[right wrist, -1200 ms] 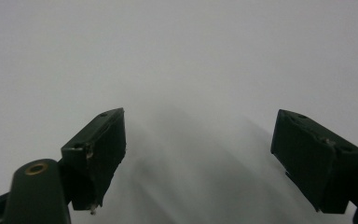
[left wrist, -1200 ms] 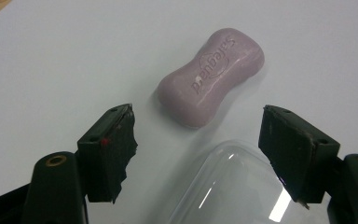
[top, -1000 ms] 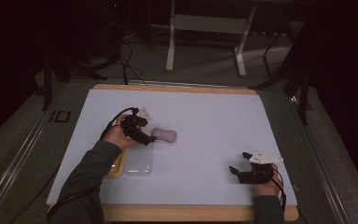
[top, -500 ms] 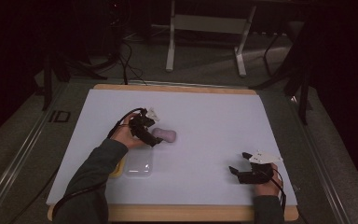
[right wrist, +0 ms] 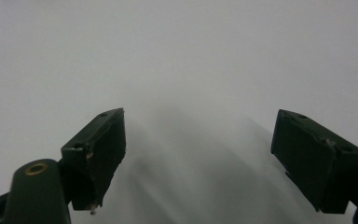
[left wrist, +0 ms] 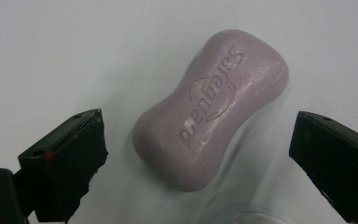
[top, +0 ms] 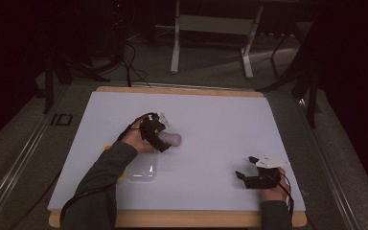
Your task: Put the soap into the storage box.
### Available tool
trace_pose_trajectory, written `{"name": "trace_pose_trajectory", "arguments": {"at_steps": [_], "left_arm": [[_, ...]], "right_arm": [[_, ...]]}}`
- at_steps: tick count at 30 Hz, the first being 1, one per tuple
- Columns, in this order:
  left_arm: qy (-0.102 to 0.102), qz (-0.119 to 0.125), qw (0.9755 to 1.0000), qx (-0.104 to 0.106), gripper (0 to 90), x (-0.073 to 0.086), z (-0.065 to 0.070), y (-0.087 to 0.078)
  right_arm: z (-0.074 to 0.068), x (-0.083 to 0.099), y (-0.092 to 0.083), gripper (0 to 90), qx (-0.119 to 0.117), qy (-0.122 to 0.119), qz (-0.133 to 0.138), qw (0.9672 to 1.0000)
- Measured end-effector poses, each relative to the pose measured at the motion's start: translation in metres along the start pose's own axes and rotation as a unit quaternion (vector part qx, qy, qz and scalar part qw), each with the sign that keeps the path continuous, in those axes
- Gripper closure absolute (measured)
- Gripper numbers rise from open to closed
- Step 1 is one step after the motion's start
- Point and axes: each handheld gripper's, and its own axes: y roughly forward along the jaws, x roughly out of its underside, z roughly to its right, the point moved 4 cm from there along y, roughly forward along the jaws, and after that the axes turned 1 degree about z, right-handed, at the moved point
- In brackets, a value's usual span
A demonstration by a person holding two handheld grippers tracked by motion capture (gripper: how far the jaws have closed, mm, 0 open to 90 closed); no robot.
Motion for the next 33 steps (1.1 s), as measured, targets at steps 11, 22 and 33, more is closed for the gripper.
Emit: {"name": "trace_pose_trajectory", "arguments": {"at_steps": [11,22,33], "left_arm": [[0.012,-0.021,0.9995,-0.023,2.5,-0.004,0.000,0.013],[0.028,-0.039,0.9986,-0.022,2.2,-0.009,0.002,0.022],[-0.021,-0.034,0.9990,-0.020,19.6,-0.015,-0.009,0.027]], "right_arm": [[0.000,0.000,0.000,17.6,-0.001,-0.001,-0.001,1.0000],[-0.001,0.000,0.000,17.6,-0.002,-0.001,-0.003,1.0000],[-0.001,0.000,0.001,17.6,-0.002,-0.002,-0.004,1.0000]]}}
